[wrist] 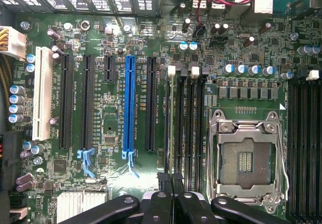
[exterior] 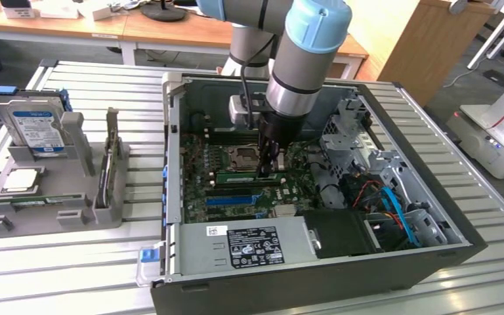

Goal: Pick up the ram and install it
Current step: 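Insert the ram into the slot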

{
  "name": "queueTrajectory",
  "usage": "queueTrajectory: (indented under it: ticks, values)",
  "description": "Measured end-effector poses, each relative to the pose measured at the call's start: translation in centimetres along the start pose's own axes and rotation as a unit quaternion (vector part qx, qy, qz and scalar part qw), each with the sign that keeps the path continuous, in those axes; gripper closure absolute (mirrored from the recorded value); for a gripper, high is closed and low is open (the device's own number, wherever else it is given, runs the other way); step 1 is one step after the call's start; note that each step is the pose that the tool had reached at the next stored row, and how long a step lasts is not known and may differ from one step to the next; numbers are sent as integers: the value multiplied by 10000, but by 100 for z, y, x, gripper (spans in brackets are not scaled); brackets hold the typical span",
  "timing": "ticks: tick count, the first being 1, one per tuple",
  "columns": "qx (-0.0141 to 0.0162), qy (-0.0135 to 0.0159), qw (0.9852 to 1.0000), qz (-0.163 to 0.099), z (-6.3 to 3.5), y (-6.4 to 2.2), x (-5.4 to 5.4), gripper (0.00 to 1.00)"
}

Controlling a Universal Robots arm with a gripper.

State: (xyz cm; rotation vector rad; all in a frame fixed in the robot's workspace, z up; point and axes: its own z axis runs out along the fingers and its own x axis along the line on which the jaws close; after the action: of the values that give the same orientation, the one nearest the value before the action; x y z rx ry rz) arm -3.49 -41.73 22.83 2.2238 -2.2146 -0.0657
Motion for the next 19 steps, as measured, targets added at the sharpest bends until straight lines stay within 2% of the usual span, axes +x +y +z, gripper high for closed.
queueTrajectory:
  ticks: [5,8,19]
  values:
    - [0,-1,10000,0,0,0,0,87]
    - [0,0,10000,0,0,0,0,69]
    - [0,0,10000,0,-2,0,0,69]
